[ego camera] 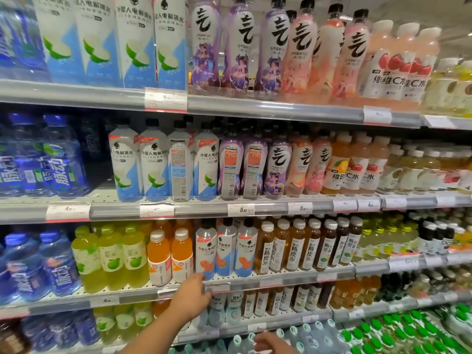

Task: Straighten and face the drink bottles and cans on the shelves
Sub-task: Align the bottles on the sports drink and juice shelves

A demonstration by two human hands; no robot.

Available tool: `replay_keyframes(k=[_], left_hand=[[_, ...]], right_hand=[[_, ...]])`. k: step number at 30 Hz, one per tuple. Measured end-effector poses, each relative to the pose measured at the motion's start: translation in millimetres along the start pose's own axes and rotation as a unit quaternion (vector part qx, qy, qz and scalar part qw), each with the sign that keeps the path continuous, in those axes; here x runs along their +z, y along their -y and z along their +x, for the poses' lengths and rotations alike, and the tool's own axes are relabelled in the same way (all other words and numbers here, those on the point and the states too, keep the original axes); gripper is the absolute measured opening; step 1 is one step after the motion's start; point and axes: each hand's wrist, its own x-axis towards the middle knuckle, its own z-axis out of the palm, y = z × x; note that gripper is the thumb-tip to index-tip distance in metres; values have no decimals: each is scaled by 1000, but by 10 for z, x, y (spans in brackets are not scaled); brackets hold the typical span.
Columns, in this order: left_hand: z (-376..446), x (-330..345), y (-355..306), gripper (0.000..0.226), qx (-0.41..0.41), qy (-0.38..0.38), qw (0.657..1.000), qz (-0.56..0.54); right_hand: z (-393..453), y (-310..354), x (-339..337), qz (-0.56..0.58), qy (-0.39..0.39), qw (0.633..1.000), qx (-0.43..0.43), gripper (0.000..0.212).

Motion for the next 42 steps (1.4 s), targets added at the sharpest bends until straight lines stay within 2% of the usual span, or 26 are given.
replay_keyframes(k=[1,2,4,6,9,12,15,18,20,22,25,29,31,35,38,42], left_hand=[[60,-10,-7,55,-5,2,1000,7],[120,-31,-29,56,-10,8,1000,18],[251,-56,-82,57,-14,17,999,28],[378,-66,-140,56,-22,25,999,42],[481,-43,-225,51,-39,26,996,69],[506,1,-291,49,-47,13,995,82],[517,23,-343,48,-53,-3,993,102],[473,17,-534,28,-48,-2,990,134],[454,26,-767,19,-27,1,987,156],[468,63,-1064,18,7,-12,987,162],[503,78,-1654,18,85,-68,984,138],[549,48,-2455,39,235,-168,940,182],[589,72,-2677,49,278,-227,916,181],[679,176,-2836,75,205,-182,928,250],[753,263,-2778,92,147,-145,935,288],[714,209,-2832,86,134,-152,938,282]], right_hand=[[44,-70,-64,-5,-4,1000,-2,19],[-60,-161,-180,-14,33,998,-45,22],[-72,-252,-437,76,79,993,-34,36],[11,-164,-779,52,42,998,-22,35],[85,-165,-1102,-19,10,993,-116,29],[211,-194,-1354,-14,-12,988,-154,26],[330,-157,-1548,-15,-31,982,-184,34],[436,-185,-1750,-2,-27,981,-192,37],[537,-193,-1952,0,-43,977,-208,39],[682,-206,-2197,-34,-88,967,-236,41],[886,-147,-2618,-99,-164,939,-287,50],[1129,-52,-3078,-188,-256,891,-325,59],[1229,-59,-3172,-227,-257,881,-327,63],[1383,-208,-3159,-295,-197,889,-290,81],[1476,-260,-3139,-288,-202,892,-286,93],[1438,-245,-3166,-281,-203,887,-305,87]])
